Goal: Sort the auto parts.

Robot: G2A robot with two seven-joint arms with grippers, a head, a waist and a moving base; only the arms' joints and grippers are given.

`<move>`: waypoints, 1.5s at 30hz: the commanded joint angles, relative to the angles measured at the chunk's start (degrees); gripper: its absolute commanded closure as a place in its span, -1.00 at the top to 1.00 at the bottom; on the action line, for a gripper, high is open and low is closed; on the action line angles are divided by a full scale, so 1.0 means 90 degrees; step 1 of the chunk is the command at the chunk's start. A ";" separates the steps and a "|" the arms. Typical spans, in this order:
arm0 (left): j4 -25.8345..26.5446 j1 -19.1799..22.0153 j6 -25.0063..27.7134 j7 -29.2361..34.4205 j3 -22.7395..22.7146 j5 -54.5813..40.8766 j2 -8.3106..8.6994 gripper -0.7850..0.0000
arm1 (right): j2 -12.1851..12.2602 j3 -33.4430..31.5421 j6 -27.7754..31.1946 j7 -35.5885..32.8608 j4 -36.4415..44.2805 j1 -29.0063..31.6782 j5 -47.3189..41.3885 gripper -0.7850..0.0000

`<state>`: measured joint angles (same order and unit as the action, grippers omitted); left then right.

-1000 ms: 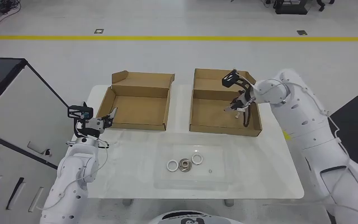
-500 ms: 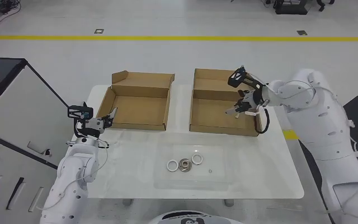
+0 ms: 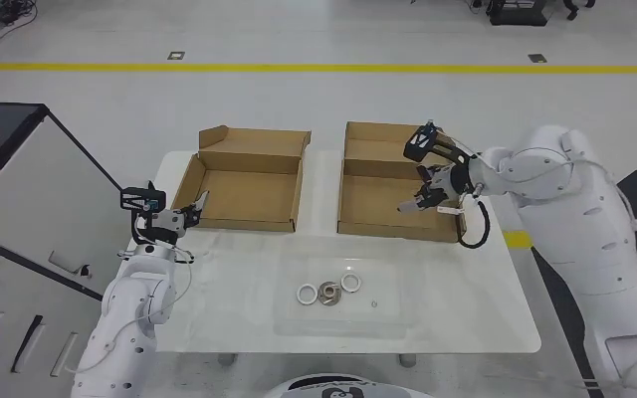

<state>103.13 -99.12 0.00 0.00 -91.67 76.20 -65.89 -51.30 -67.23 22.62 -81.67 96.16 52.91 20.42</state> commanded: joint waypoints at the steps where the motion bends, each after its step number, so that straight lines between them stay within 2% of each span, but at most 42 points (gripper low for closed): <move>1: 0.0000 0.0000 0.0000 0.0000 0.0000 0.0000 0.0000 1.00 | 0.0000 0.0000 0.0000 0.0000 0.0000 0.0000 0.0000 1.00; 7: 0.0000 0.0000 0.0000 0.0000 0.0000 0.0000 0.0000 1.00 | -0.0002 0.0009 0.0000 0.0028 0.0018 0.0007 -0.0007 1.00; 12: 0.0000 0.0000 0.0000 0.0000 0.0000 0.0000 0.0000 1.00 | -0.0005 0.0364 -0.0201 -0.0201 0.0240 -0.0246 0.0051 1.00; 18: 0.0000 0.0000 0.0000 0.0000 0.0000 0.0000 0.0000 1.00 | 0.0046 0.1220 -0.0693 -0.0693 0.0437 -0.0872 -0.0203 1.00; 33: 0.0000 0.0000 0.0000 0.0000 0.0000 0.0000 0.0000 1.00 | 0.0288 0.3463 -0.0704 -0.0703 0.0382 -0.2300 -0.0947 1.00; 45: 0.0000 0.0000 0.0000 0.0000 0.0000 0.0000 0.0000 1.00 | 0.0389 0.4367 -0.0704 -0.0703 0.0576 -0.2831 -0.1646 1.00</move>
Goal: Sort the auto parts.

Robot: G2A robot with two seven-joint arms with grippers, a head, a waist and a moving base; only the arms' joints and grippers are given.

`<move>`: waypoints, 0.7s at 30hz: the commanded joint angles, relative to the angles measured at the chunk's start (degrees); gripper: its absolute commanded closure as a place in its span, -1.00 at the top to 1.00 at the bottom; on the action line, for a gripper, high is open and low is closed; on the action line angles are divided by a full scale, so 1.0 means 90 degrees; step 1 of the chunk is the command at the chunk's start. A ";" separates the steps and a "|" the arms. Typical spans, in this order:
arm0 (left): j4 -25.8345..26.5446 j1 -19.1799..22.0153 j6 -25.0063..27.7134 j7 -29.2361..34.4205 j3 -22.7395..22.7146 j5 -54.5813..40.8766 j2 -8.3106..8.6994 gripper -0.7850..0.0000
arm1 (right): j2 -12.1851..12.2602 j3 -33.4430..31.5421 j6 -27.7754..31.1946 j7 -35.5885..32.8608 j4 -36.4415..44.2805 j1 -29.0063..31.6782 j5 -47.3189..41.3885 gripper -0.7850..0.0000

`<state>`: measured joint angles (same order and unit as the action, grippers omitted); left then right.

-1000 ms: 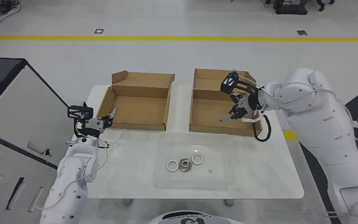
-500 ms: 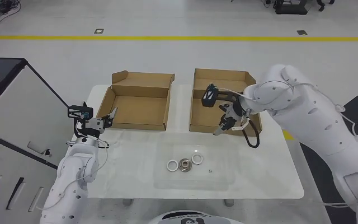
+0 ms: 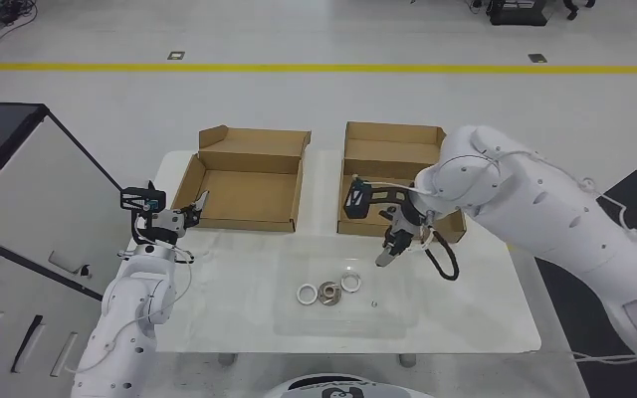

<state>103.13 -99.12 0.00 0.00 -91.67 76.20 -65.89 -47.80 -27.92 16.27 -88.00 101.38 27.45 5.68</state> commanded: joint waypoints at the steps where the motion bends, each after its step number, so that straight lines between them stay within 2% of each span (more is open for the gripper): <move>1: 0.0000 0.0000 0.0000 0.0000 0.0000 0.0000 0.0000 1.00 | 0.0000 -0.0001 0.0001 0.0000 -0.0004 -0.0002 -0.0009 1.00; 11: 0.0000 0.0000 0.0000 0.0000 0.0000 0.0000 0.0000 1.00 | 0.0000 -0.0001 0.0001 0.0000 -0.0004 -0.0002 -0.0009 1.00; 13: 0.0000 0.0000 0.0000 0.0000 0.0000 0.0000 0.0000 1.00 | 0.0004 -0.0030 0.0020 0.0171 0.0169 0.0055 0.0013 1.00; 21: 0.0000 0.0000 0.0000 0.0000 0.0000 0.0000 0.0000 1.00 | 0.0085 0.0238 -0.0221 0.0000 0.0850 0.0214 0.0370 1.00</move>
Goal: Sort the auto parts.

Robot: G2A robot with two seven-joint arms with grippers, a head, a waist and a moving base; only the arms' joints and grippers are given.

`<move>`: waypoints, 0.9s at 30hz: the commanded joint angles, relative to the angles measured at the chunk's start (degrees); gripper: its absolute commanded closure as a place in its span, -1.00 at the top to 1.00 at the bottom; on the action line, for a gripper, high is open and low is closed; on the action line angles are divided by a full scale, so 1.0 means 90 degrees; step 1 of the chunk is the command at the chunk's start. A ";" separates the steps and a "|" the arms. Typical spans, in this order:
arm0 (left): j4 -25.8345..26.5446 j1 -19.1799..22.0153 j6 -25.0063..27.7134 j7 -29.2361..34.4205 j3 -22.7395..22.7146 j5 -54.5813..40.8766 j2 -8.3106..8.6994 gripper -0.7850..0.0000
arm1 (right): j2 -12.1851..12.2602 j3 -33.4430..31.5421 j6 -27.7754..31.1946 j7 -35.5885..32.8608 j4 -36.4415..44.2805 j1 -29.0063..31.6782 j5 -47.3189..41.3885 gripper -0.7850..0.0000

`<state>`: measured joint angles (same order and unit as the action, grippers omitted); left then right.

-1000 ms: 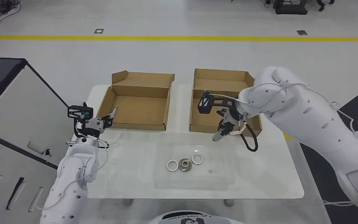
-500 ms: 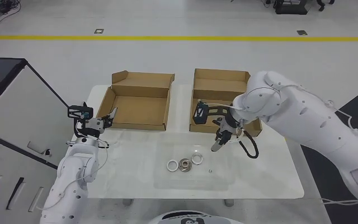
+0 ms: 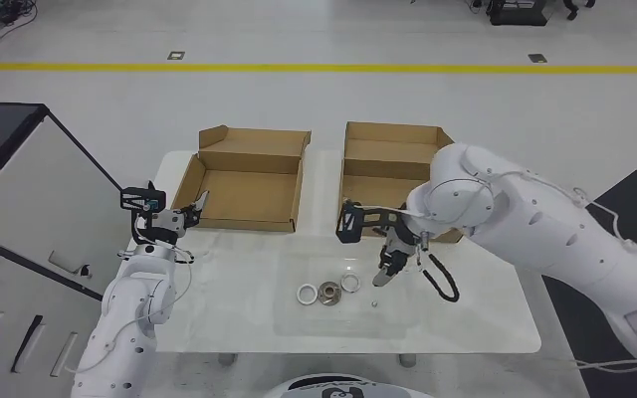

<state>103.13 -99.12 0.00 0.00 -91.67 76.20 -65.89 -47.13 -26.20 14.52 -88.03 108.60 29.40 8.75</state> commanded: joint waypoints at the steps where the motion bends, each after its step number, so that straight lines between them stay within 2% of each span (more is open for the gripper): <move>1: 0.0000 0.0000 0.0000 0.0000 0.0000 0.0000 0.0000 1.00 | 0.0021 0.0124 -0.0038 0.0003 0.0105 -0.0003 0.0066 1.00; 15: 0.0000 0.0000 0.0000 0.0000 0.0000 0.0000 0.0000 1.00 | 0.0053 0.0995 -0.0278 0.0003 0.0302 -0.0407 0.0153 1.00; 18: 0.0000 0.0000 0.0000 0.0000 0.0000 0.0000 0.0000 1.00 | 0.0006 0.1172 -0.0290 0.0003 0.0295 -0.0496 0.0121 0.76; 21: 0.0000 0.0000 0.0000 0.0000 0.0000 0.0000 0.0000 1.00 | -0.0053 0.1336 -0.0297 0.0003 0.0226 -0.0577 0.0141 0.66; 27: 0.0000 0.0000 0.0000 0.0000 0.0000 0.0000 0.0000 1.00 | -0.0201 0.1572 -0.0271 0.0003 0.0067 -0.0704 0.0203 0.31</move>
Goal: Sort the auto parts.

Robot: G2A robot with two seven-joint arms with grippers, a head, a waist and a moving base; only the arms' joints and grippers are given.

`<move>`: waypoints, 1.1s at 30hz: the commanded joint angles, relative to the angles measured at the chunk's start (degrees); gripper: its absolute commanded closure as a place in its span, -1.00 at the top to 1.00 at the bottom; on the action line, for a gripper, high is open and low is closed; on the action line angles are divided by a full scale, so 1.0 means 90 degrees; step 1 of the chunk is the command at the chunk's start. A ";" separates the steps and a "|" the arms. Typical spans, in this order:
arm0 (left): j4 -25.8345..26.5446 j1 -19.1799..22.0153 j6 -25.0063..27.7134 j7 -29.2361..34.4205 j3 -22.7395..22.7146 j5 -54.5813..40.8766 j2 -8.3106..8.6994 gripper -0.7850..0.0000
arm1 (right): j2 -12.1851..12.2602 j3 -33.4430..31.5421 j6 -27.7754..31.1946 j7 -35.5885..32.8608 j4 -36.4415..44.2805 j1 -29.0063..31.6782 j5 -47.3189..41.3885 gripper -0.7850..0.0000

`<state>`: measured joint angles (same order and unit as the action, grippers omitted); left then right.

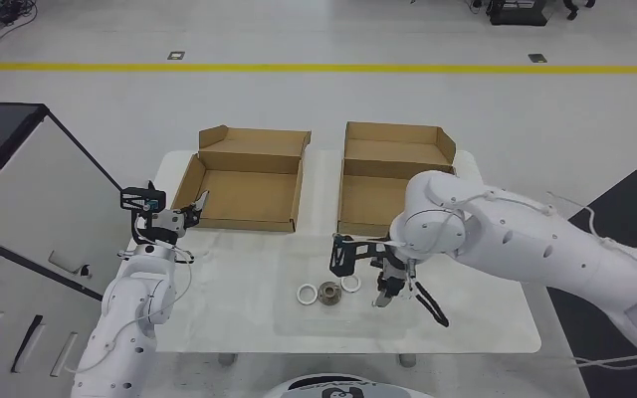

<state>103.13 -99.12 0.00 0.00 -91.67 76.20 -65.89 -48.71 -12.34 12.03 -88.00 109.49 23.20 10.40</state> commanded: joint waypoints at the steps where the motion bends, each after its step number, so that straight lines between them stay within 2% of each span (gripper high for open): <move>1: 0.0000 0.0000 0.0000 0.0000 0.0000 0.0000 0.0000 1.00 | -0.0055 0.0071 0.0025 0.0000 -0.0077 -0.0021 0.0044 0.29; 6: 0.0000 0.0000 0.0000 0.0000 0.0000 0.0000 0.0000 1.00 | -0.0224 0.0262 0.0143 0.0000 -0.0352 0.0019 0.0079 0.14; 9: 0.0000 0.0000 0.0000 0.0000 0.0000 0.0000 0.0000 1.00 | -0.0330 0.0289 0.0199 0.0000 -0.0531 0.0157 0.0201 -0.02; 19: 0.0000 0.0000 0.0000 0.0000 0.0000 0.0000 0.0000 1.00 | -0.0608 0.0289 0.0364 0.0000 -0.0947 0.0516 0.0394 -0.05; 33: 0.0000 0.0000 0.0000 0.0000 0.0000 0.0000 0.0000 1.00 | -0.0740 0.0289 0.0426 0.0000 -0.1183 0.0866 0.0595 -0.12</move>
<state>103.13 -99.12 0.00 0.00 -91.67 76.20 -65.89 -55.28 -9.74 15.87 -88.00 99.00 30.84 15.74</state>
